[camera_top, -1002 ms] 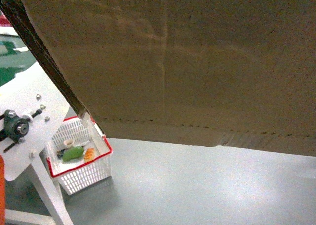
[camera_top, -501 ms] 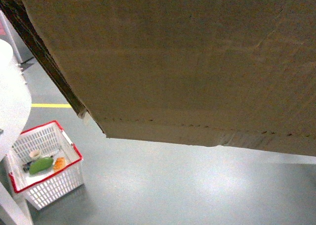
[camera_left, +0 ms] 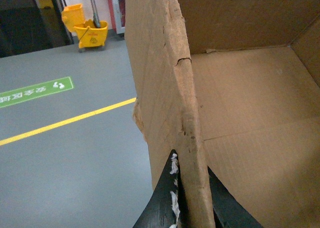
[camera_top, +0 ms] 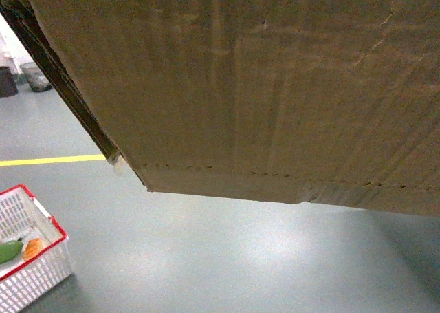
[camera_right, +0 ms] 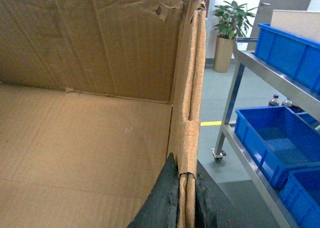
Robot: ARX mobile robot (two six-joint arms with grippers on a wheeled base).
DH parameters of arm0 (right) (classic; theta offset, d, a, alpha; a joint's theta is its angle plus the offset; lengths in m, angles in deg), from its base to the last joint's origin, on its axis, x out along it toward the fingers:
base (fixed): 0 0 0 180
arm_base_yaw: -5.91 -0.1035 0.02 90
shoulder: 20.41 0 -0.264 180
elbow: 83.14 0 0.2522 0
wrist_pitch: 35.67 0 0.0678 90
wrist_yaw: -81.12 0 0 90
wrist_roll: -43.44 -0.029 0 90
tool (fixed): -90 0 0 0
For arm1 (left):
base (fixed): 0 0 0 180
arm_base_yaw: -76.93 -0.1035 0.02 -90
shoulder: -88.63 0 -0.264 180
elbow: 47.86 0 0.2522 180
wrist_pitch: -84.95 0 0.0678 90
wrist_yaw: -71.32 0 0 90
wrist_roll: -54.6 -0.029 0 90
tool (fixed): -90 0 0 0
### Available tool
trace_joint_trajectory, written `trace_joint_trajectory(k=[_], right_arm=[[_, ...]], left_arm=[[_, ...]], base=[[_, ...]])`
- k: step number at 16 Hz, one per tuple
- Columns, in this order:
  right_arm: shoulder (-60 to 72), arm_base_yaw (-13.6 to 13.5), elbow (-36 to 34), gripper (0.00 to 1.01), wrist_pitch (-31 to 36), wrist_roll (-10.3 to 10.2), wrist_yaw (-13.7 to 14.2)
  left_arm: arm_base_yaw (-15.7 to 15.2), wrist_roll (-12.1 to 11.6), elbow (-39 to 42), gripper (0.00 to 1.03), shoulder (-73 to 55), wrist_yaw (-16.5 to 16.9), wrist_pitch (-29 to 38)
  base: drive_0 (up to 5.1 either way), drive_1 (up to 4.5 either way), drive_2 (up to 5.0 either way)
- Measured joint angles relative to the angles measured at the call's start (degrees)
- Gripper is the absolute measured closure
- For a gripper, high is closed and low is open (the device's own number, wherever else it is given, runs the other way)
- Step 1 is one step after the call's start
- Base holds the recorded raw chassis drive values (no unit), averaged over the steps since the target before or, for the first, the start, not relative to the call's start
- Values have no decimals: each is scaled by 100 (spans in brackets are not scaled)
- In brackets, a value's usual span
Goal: Sort boxes to right shelf from conveyor
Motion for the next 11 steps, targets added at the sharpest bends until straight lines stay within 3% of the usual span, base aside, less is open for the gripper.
trace_joint_trajectory(k=[10, 11], right_arm=[[0, 0, 0, 98, 0, 0, 0], [2, 0, 0, 98, 0, 0, 0]], left_arm=[[0, 0, 0, 100, 0, 0, 0], [0, 0, 0, 100, 0, 0, 2]], base=[[-161, -161, -161], [284, -532, -244]])
